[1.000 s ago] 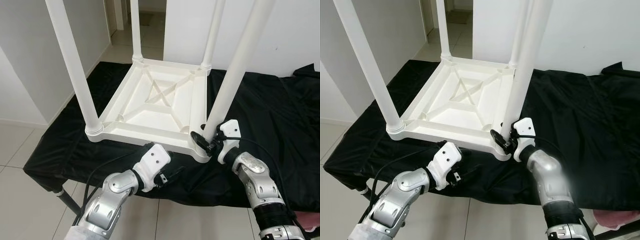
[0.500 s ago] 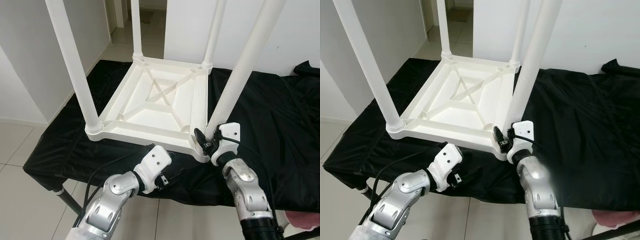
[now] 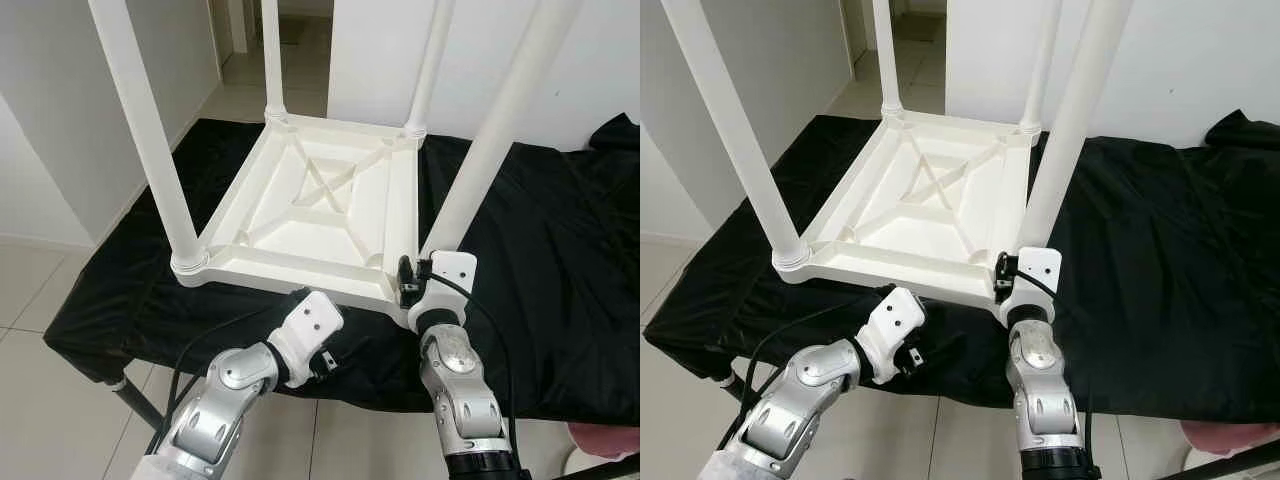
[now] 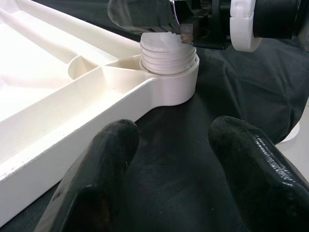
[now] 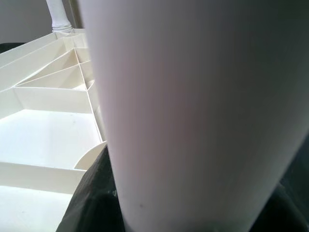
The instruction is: Building children table
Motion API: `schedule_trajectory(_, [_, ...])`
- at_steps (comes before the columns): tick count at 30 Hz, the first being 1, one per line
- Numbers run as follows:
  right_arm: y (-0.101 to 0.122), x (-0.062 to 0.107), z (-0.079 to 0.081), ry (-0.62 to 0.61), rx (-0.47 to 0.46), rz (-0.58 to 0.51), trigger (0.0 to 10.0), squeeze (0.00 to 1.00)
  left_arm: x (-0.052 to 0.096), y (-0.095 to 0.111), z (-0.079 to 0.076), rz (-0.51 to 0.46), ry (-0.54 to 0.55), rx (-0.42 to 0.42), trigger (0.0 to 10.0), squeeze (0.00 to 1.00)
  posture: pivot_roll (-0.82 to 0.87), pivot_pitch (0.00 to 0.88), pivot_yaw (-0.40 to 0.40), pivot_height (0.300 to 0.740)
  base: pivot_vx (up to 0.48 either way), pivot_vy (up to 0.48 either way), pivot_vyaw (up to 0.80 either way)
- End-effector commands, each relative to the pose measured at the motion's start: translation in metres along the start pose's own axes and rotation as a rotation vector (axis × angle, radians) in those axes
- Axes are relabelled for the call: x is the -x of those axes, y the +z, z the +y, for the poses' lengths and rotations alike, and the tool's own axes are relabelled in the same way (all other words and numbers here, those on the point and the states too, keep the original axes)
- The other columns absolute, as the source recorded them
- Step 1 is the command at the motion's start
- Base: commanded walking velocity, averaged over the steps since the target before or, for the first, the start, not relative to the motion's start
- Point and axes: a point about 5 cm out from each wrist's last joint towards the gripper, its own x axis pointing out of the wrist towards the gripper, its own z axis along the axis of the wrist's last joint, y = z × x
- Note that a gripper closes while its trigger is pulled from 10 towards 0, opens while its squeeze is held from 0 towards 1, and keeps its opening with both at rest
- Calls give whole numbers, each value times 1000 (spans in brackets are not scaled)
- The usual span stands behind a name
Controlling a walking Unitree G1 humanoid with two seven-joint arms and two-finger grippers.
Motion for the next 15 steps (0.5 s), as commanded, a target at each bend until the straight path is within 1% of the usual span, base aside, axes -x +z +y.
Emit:
schedule_trajectory(1, [-2, 1, 14, 25, -105, 37, 10000, 318, 1, -1, 0, 7, 31, 6, 10000, 0, 27, 20, -2, 740, 0, 0, 0])
schedule_trajectory(2, [-1, 1, 12, 34, -108, 34, 10000, 1000, 1, -1, -1, 7, 31, 7, 10000, 0, 27, 18, -2, 740, 0, 0, 0])
schedule_trajectory(5, [3, 2, 10, 63, -107, 11, 10000, 1000, 1, -1, 0, 7, 32, 7, 10000, 0, 27, 18, -2, 740, 0, 0, 0])
schedule_trajectory(8, [3, 2, 10, 63, -107, 11, 10000, 1000, 1, -1, 0, 7, 32, 7, 10000, 0, 27, 18, -2, 740, 0, 0, 0])
schedule_trajectory(9, [5, 2, 9, 83, -101, -2, 10000, 1000, 1, -1, 1, 6, 33, 7, 10000, 0, 27, 18, -2, 740, 0, 0, 0])
schedule_trajectory(10, [6, 4, 8, 134, -40, -12, 10000, 902, 0, -1, 0, 8, 31, 4, 10000, 0, 20, 11, -5, 740, 0, 0, 0])
schedule_trajectory(11, [6, 4, 8, 134, -40, -12, 10000, 902, 0, -1, 0, 8, 31, 4, 10000, 0, 20, 11, -5, 740, 0, 0, 0])
schedule_trajectory(12, [5, 6, 6, 176, 2, -18, 10000, 0, 0, -1, 0, 9, 28, 1, 10000, 0, 19, 17, -8, 740, 0, 0, 0])
schedule_trajectory(13, [5, 6, 6, 176, 2, -18, 10000, 0, 0, -1, 0, 9, 28, 1, 10000, 0, 19, 17, -8, 740, 0, 0, 0])
schedule_trajectory(14, [5, 7, 2, 207, 35, -19, 10000, 0, -1, -2, -1, 10, 28, 0, 10000, 0, 20, 17, -10, 740, 0, 0, 0])
schedule_trajectory(15, [5, 7, 2, 207, 35, -19, 10000, 0, -1, -2, -1, 10, 28, 0, 10000, 0, 20, 17, -10, 740, 0, 0, 0])
